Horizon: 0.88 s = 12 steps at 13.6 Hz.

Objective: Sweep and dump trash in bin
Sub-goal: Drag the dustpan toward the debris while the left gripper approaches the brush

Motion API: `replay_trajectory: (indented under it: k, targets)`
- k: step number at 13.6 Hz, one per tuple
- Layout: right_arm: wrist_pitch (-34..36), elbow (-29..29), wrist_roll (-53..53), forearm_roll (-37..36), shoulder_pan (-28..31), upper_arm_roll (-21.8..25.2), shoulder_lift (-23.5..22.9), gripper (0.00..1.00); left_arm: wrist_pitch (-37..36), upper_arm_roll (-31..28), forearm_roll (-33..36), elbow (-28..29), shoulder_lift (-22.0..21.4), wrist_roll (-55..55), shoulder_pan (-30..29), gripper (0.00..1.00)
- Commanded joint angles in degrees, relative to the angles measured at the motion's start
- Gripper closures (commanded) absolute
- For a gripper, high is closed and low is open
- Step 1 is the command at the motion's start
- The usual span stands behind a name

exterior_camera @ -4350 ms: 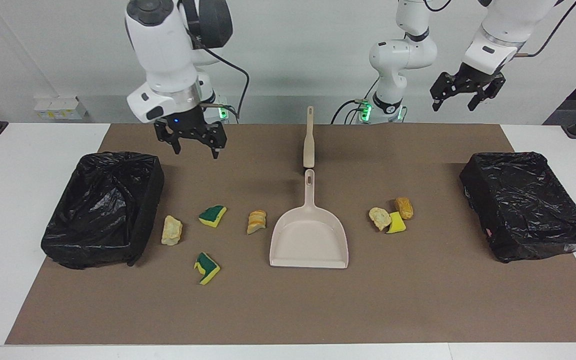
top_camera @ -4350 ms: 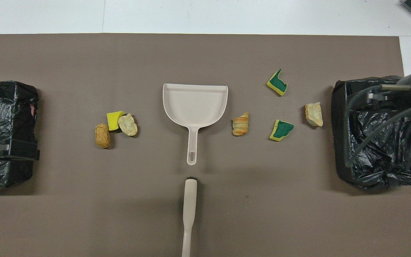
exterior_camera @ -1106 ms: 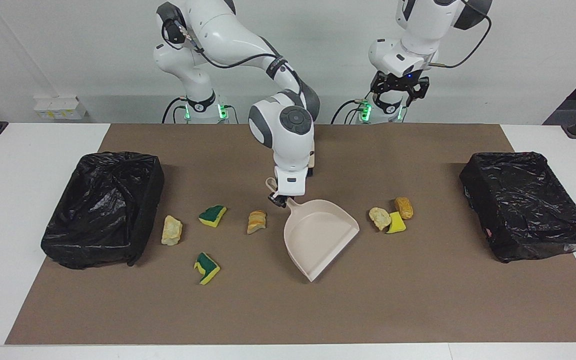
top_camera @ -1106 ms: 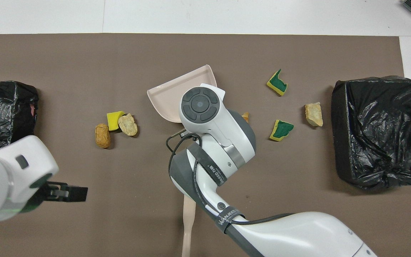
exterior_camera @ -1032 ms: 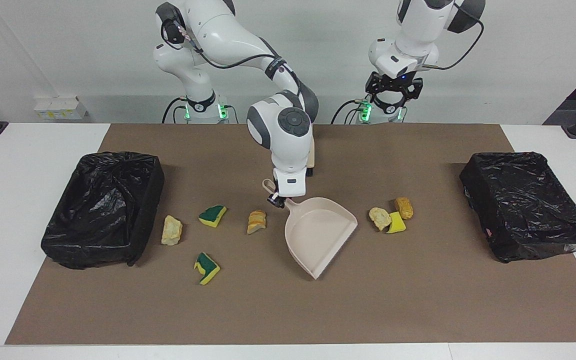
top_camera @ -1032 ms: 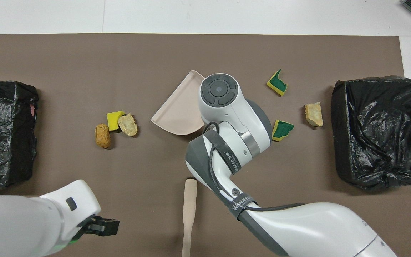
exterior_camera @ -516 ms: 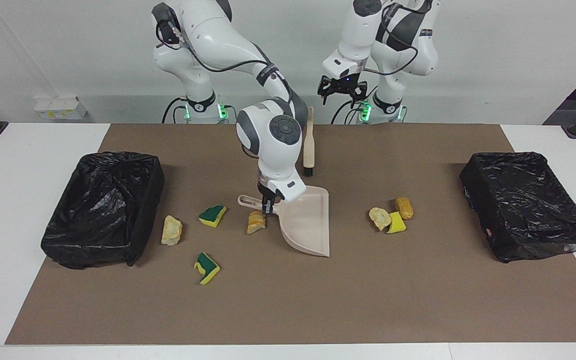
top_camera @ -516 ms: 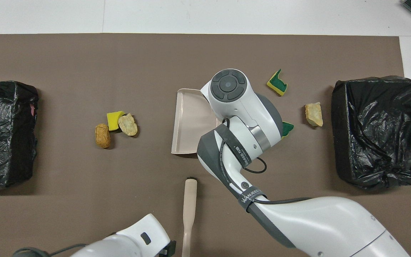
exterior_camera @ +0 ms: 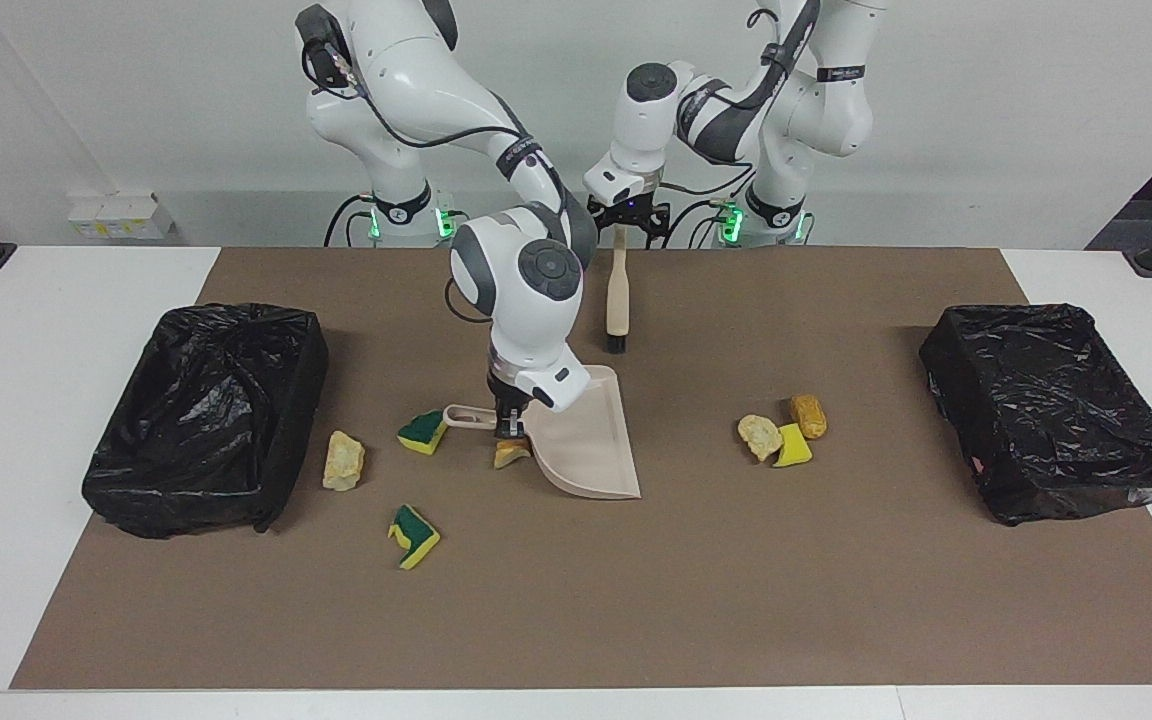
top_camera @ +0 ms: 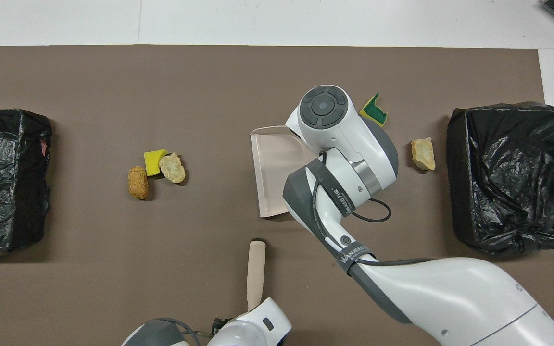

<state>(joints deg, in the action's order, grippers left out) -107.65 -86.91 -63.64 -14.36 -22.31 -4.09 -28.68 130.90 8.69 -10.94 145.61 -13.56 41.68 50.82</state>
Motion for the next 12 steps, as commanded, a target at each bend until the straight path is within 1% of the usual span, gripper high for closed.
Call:
replay_trajectory:
  k: [1,3,5,6,7,8,10,12]
  targets:
    - [-1.67,-3.26,0.52,-1.02,0.34,-0.74,1.26,1.00,2.17,-1.05,-0.57,1.08,0.37,1.47,2.52,0.00]
    - [-4.75,-5.63,3.68,-1.02,-0.62,-0.65,1.26,1.00,2.34,-1.05,-0.57,1.96,0.99,3.22,3.75,0.00]
    - [-4.68,-5.56,4.75,-0.84,-0.71,-0.74,1.26,1.00,1.29,-1.05,-0.57,2.05,0.82,4.98,4.11,0.00]
    - [-4.68,-5.64,5.36,-0.67,-0.80,-0.74,1.35,1.00,1.29,-1.05,-0.57,1.96,0.81,5.60,4.37,0.23]
    - [-4.76,-5.64,6.23,-0.32,-1.15,-0.74,1.35,1.00,1.29,-1.05,-0.57,1.96,0.81,6.13,4.46,0.70]
    - [-4.50,-5.64,7.11,-0.32,-1.24,-0.74,1.35,1.00,1.20,-1.05,-0.57,1.96,0.81,6.48,4.38,1.00]
    - [-3.89,-5.56,8.09,-0.23,-1.59,-0.83,1.44,1.00,0.59,-1.14,-0.57,1.61,0.99,6.49,4.37,1.00]
    - [-3.89,-5.47,8.35,0.30,-1.68,-0.83,1.44,1.00,-2.21,-1.40,-0.48,1.26,0.29,5.96,3.50,1.00]
